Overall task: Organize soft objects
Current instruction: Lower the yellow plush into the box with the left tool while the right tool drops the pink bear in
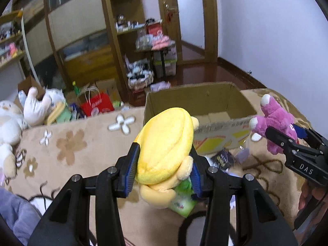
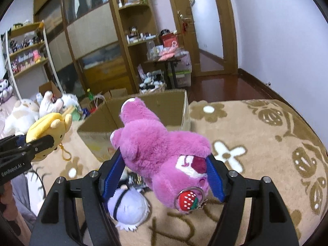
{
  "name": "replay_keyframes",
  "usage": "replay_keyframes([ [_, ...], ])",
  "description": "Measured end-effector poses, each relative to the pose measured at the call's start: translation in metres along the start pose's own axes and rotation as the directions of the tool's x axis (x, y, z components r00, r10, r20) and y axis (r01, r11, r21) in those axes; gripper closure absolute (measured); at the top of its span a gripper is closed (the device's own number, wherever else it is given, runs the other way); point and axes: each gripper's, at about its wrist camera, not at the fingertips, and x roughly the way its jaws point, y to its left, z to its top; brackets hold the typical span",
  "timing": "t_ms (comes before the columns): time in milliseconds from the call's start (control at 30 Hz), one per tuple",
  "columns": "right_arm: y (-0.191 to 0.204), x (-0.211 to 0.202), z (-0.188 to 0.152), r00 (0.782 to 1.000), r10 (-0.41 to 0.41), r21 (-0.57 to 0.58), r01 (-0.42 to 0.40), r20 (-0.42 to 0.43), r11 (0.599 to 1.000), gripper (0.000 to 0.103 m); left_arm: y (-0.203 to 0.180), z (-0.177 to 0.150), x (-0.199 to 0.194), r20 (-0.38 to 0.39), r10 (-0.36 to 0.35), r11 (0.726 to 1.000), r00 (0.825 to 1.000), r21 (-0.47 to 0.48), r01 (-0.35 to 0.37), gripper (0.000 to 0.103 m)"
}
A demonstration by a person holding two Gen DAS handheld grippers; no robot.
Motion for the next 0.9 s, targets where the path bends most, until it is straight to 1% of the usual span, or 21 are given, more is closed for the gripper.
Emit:
replay_keyframes([
  [133, -0.001, -0.009, 0.016, 0.998, 0.004, 0.0, -0.005, 0.057, 1.0, 0.026, -0.001, 0.016, -0.001, 0.039, -0.018, 1.0, 0.999, 0.008, 0.017, 0.06],
  [400, 0.008, -0.006, 0.053, 0.992, 0.009, -0.074, 0.001, 0.128, 0.997, 0.026, -0.001, 0.049, 0.003, 0.1, -0.024, 1.0, 0.995, 0.023, 0.021, 0.06],
  [600, 0.011, 0.005, 0.073, 0.988, 0.005, -0.107, 0.012, 0.157, 0.994, 0.026, 0.003, 0.072, 0.021, 0.101, -0.052, 0.999, 0.994, 0.0, 0.052, 0.06],
  [700, 0.012, 0.015, 0.079, 0.987, 0.008, -0.115, 0.01, 0.158, 0.993, 0.026, -0.002, 0.081, 0.035, 0.098, -0.052, 0.998, 0.994, 0.027, 0.049, 0.06],
  [800, 0.013, 0.027, 0.081, 0.988, 0.009, -0.125, 0.011, 0.155, 0.992, 0.026, -0.007, 0.082, 0.046, 0.095, -0.054, 0.998, 0.994, 0.043, 0.05, 0.06],
  [900, 0.013, 0.039, 0.082, 0.989, 0.017, -0.136, 0.003, 0.147, 0.991, 0.026, -0.008, 0.081, 0.06, 0.078, -0.067, 0.997, 0.995, 0.038, 0.064, 0.06],
])
